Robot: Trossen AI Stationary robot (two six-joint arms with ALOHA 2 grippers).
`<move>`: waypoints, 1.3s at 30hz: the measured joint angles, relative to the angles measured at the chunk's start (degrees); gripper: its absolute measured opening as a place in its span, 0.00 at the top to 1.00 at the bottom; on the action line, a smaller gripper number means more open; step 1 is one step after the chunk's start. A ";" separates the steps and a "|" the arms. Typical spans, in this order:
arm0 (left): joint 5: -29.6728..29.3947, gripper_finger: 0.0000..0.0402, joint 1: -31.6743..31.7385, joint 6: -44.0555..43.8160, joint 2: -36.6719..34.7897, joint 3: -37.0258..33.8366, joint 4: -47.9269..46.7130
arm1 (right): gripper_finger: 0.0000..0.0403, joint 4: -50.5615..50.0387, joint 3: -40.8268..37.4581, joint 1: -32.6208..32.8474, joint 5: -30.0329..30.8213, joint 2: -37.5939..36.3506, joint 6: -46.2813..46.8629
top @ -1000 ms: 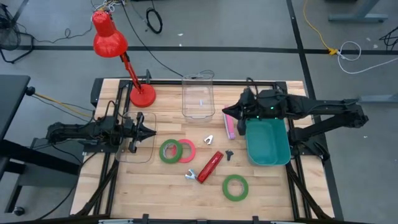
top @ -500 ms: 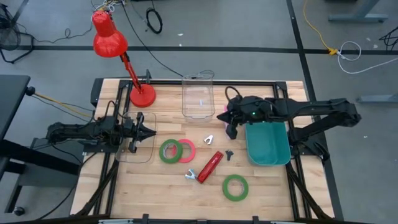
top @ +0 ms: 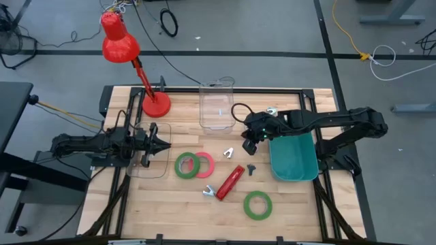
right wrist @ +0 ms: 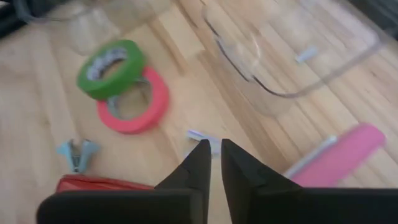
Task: Pick and place Stapler, Stapler remover, tape
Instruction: Put the pink stapler into the right transparent bin
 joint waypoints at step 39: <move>0.02 0.93 -0.01 -0.02 -0.02 0.00 0.00 | 0.23 -14.18 -0.02 -16.76 -4.40 11.66 8.11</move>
